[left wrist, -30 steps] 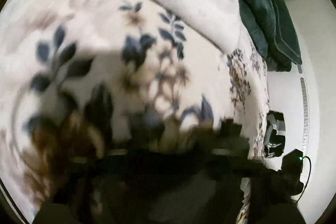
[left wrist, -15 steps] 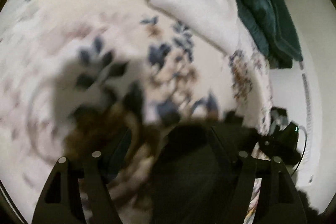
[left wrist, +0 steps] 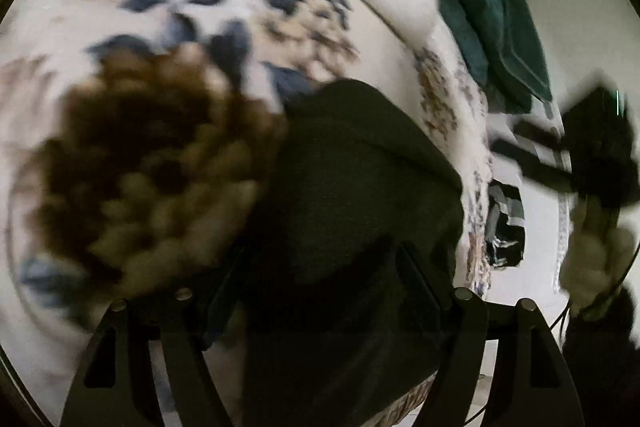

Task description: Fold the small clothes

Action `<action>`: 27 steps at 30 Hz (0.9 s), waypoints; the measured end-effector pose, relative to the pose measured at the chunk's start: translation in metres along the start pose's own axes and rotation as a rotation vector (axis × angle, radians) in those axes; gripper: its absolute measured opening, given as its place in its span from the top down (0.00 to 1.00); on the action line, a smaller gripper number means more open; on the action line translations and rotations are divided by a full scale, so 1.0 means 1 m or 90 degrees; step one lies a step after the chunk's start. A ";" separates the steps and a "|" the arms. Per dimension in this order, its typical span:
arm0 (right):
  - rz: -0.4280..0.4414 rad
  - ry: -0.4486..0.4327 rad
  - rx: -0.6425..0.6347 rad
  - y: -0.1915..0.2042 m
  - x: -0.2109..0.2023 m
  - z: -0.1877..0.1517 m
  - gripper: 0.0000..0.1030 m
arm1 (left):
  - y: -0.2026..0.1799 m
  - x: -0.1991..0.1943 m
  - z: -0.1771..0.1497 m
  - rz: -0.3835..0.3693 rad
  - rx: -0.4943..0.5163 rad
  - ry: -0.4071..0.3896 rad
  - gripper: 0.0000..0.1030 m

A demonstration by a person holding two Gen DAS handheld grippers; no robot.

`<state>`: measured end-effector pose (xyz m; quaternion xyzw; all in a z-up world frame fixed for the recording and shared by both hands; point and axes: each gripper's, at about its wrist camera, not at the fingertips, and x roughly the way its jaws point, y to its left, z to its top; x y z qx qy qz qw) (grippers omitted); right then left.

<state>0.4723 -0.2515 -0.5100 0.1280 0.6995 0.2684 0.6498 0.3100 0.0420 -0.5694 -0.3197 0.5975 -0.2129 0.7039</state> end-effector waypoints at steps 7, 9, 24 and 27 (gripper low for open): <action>-0.107 0.206 -0.199 0.070 0.129 0.037 0.89 | -0.012 0.005 -0.005 -0.024 0.029 -0.026 0.43; -0.111 0.190 -0.137 0.060 0.133 0.049 0.94 | -0.005 0.001 -0.009 -0.023 0.031 -0.033 0.60; -0.035 -0.053 0.137 -0.046 -0.020 0.015 0.49 | 0.019 -0.020 0.035 -0.035 -0.043 -0.030 0.49; -0.088 -0.104 0.207 -0.100 -0.075 -0.032 0.48 | 0.022 -0.005 0.060 -0.032 -0.052 -0.034 0.49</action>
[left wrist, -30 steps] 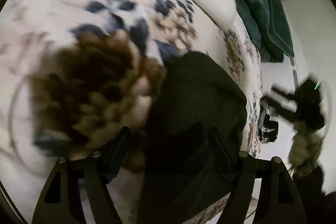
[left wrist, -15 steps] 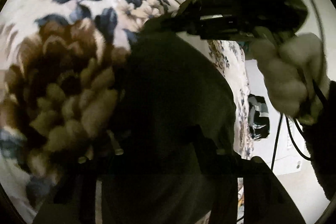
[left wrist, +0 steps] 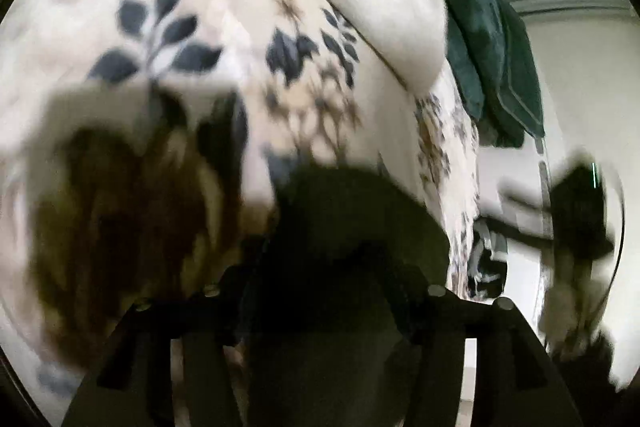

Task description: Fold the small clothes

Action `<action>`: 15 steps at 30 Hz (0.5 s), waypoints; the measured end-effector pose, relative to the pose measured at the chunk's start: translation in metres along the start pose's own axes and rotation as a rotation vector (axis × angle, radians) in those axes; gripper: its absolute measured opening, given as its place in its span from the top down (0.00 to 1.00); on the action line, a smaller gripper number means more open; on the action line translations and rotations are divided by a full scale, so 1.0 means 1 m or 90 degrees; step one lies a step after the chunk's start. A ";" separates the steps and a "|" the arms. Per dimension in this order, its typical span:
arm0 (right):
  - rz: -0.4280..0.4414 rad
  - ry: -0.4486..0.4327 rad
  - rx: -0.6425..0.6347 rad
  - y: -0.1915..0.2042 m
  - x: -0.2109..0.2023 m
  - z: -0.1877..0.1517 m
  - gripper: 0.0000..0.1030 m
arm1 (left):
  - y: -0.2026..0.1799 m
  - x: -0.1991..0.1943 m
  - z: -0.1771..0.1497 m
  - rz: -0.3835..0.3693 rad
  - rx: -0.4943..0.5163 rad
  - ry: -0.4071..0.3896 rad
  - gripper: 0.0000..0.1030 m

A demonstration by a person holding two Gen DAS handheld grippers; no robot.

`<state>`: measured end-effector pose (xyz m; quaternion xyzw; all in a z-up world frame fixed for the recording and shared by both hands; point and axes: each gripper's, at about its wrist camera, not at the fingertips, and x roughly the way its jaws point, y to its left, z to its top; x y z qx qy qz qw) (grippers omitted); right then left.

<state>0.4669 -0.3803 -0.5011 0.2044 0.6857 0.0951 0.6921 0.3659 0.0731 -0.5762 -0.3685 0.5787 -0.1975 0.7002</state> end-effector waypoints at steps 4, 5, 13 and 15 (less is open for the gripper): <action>-0.034 0.000 0.120 -0.095 -0.032 -0.042 0.48 | -0.003 0.018 0.023 0.024 0.000 0.019 0.48; -0.034 0.005 0.137 -0.111 -0.034 -0.053 0.48 | -0.009 0.016 0.024 0.030 0.015 0.019 0.48; 0.072 0.092 0.249 -0.159 0.024 -0.179 0.48 | -0.004 -0.040 -0.042 0.257 0.099 0.053 0.32; 0.065 0.045 0.263 -0.156 0.031 -0.198 0.67 | 0.009 -0.045 -0.062 0.335 0.109 0.062 0.30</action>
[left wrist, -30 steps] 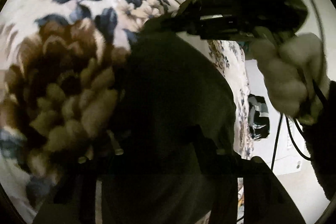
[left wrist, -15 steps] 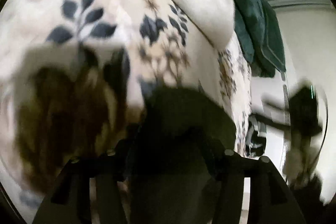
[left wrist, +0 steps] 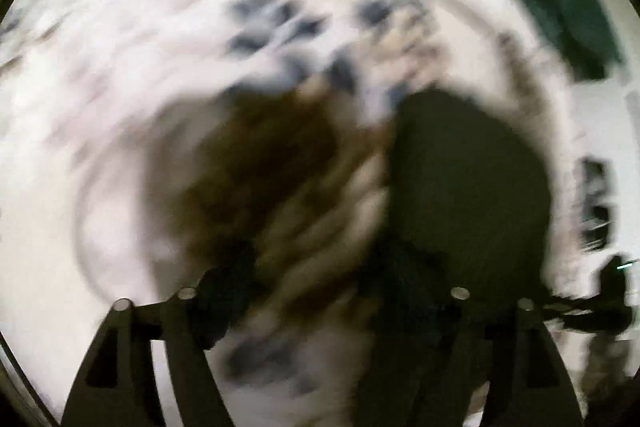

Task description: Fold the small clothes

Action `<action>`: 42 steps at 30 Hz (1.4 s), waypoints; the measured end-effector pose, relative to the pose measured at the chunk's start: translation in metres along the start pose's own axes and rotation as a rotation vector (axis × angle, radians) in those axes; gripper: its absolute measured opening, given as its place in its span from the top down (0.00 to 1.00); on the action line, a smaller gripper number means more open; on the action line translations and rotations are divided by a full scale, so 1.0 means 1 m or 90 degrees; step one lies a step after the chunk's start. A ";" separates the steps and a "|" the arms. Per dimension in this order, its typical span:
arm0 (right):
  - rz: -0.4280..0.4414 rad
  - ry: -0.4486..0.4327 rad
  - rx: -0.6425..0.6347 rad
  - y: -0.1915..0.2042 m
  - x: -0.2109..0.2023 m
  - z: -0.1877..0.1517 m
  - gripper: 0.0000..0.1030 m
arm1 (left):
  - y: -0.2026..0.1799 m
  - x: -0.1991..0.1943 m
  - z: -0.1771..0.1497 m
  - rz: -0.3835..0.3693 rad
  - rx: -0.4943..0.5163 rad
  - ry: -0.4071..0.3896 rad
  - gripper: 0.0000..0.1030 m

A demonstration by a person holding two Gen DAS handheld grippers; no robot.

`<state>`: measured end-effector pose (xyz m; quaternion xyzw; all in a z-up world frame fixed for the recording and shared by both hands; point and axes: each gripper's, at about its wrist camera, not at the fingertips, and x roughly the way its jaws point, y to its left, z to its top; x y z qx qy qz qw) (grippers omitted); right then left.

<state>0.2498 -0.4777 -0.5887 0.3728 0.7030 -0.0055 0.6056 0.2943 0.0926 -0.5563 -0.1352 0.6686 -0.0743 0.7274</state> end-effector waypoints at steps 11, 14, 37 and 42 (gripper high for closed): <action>-0.092 -0.047 0.009 -0.022 -0.018 -0.028 0.94 | -0.008 0.042 -0.014 0.090 0.033 0.050 0.00; -0.092 -0.016 0.001 -0.020 -0.016 -0.009 0.87 | -0.010 0.045 -0.014 0.102 0.029 0.051 0.00; 0.160 -0.112 -0.092 0.059 0.012 0.123 0.90 | -0.065 0.016 0.048 -0.022 -0.023 -0.055 0.00; 0.137 -0.066 -0.094 0.052 0.013 0.128 0.78 | -0.076 0.048 0.082 -0.101 -0.034 -0.056 0.15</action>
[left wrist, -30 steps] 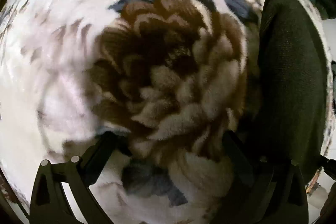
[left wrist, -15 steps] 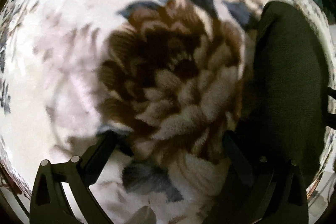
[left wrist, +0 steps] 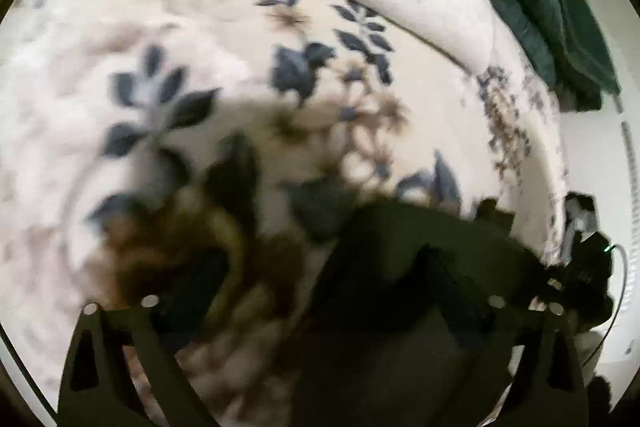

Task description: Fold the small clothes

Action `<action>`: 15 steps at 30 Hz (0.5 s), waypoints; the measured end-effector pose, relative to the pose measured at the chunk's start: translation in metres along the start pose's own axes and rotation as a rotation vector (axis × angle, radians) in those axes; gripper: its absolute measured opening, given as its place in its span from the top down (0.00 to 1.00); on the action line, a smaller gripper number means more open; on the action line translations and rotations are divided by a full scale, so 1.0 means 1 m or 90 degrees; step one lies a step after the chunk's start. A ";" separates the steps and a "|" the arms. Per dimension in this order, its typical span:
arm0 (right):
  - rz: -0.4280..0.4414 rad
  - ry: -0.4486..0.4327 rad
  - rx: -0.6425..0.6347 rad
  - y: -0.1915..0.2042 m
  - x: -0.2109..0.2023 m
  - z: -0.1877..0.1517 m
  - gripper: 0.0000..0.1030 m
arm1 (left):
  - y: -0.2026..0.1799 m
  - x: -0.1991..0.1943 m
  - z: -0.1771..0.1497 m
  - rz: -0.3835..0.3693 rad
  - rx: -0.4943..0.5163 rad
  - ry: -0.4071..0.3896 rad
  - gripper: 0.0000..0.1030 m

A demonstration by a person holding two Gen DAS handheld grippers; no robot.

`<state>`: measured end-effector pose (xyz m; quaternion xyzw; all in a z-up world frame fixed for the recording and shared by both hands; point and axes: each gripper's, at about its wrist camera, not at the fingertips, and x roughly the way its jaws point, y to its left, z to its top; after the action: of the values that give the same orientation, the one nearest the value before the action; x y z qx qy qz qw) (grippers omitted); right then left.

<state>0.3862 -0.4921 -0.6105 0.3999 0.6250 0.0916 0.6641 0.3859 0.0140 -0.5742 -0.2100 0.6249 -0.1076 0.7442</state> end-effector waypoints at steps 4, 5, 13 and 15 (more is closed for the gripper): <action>0.023 -0.036 0.027 -0.008 -0.010 -0.001 0.91 | -0.011 0.010 0.010 -0.007 0.027 -0.008 0.86; 0.021 -0.052 0.034 -0.009 -0.014 0.000 0.91 | -0.014 0.011 0.011 -0.005 0.035 -0.015 0.86; -0.097 0.005 -0.061 0.028 -0.018 0.013 0.72 | -0.011 -0.008 0.009 -0.011 0.053 0.015 0.74; -0.095 -0.010 -0.150 0.060 -0.029 0.014 0.45 | -0.014 -0.010 0.008 -0.005 0.064 0.012 0.56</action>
<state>0.4160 -0.4761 -0.5515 0.2724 0.6325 0.1113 0.7165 0.3934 0.0070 -0.5579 -0.1735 0.6247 -0.1435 0.7477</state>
